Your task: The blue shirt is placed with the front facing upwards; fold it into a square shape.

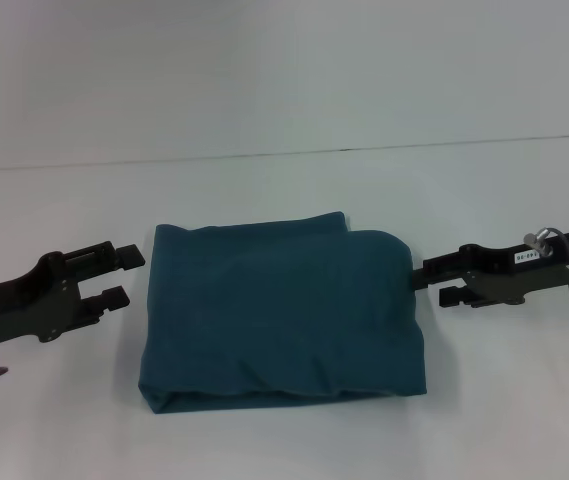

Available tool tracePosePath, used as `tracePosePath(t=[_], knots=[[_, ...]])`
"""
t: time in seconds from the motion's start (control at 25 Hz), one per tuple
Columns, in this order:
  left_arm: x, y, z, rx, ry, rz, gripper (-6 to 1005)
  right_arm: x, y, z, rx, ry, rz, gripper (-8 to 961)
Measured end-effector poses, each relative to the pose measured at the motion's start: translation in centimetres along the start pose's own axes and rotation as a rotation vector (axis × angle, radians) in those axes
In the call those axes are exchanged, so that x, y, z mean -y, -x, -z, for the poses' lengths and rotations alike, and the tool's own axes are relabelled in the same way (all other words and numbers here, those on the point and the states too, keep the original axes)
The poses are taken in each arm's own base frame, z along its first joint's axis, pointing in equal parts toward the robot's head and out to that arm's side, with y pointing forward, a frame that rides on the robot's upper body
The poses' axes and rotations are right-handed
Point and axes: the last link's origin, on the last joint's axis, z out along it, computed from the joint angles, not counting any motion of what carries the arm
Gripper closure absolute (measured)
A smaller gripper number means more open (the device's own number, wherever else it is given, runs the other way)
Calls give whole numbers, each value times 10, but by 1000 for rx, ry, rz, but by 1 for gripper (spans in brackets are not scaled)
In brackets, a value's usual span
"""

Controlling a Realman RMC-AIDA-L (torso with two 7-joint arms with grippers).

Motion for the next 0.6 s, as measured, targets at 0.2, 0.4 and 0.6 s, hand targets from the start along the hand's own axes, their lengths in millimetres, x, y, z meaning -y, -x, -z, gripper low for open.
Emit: tracePosePath(t=[0.2,0.4,0.6], knots=[[0,0,0,-1,2,-1,267,0,1,-10,31,-16,-12,242],[-1,1,-4,6,7,-3,267,-11,9,-24,72,-23,0,245],[0,1,-4,6,6,-1,267,-19,10,-35,64,-31,11,247]])
